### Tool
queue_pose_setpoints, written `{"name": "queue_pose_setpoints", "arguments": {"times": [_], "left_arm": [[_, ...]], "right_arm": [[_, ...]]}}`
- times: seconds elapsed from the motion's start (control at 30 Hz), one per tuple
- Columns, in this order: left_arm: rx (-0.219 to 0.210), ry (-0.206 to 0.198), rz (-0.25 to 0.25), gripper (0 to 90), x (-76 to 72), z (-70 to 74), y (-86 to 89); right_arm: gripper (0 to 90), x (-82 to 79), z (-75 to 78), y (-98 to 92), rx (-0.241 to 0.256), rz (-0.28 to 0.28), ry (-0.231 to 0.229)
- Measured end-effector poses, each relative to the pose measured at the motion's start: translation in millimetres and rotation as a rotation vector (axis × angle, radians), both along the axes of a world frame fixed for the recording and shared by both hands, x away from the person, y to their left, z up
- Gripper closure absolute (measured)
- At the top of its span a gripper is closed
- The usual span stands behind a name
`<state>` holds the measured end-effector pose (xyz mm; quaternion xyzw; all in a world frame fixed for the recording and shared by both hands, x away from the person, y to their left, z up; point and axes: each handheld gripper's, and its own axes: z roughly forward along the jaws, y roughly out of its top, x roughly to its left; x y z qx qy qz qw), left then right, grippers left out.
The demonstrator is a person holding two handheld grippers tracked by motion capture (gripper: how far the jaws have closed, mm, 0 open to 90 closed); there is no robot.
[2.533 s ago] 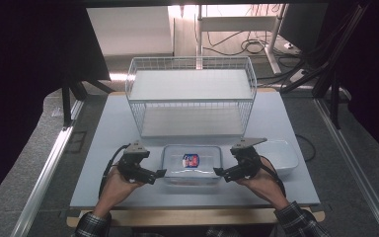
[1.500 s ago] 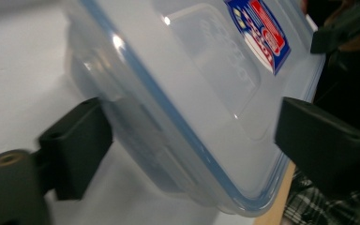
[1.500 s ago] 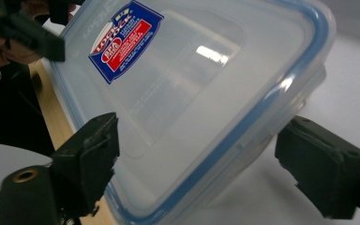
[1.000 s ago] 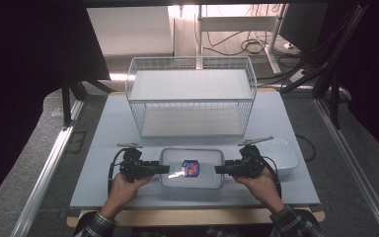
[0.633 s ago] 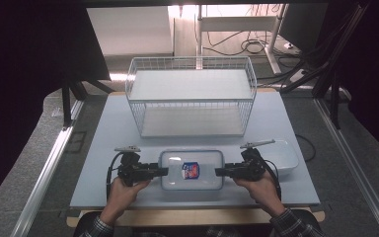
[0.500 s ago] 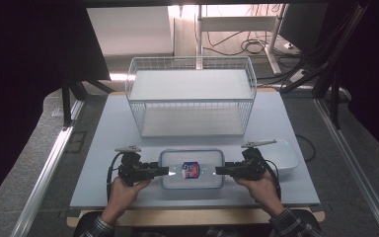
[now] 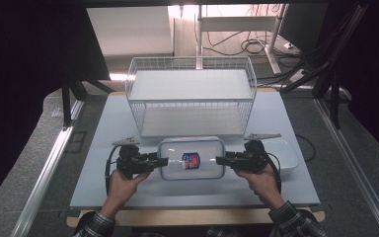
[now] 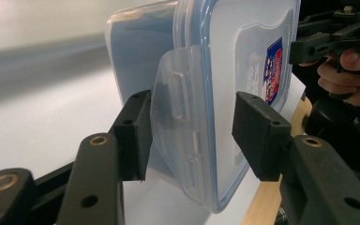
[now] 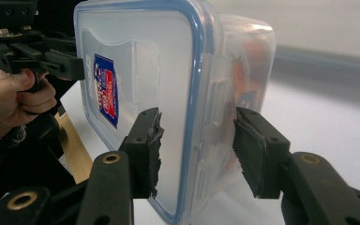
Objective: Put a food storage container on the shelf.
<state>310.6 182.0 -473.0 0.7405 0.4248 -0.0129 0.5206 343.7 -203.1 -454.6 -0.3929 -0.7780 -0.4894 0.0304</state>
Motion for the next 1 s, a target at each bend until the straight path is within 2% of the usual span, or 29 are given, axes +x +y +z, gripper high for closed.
{"name": "queue_pose_setpoints", "arguments": {"times": [0.33,0.67,1.0], "left_arm": [[0.011,-0.040,0.009,48.7,7.0,19.0,2.1],[0.024,-0.081,0.021,48.7,16.2,50.0,3.7],[0.018,-0.096,0.025,48.8,27.1,71.0,6.4]], "right_arm": [[52.2,9.5,16.7,2.4,0.012,0.005,-0.046],[52.2,21.1,40.4,3.9,0.044,-0.002,-0.078],[52.2,32.1,62.3,6.7,0.054,-0.006,-0.097]]}}
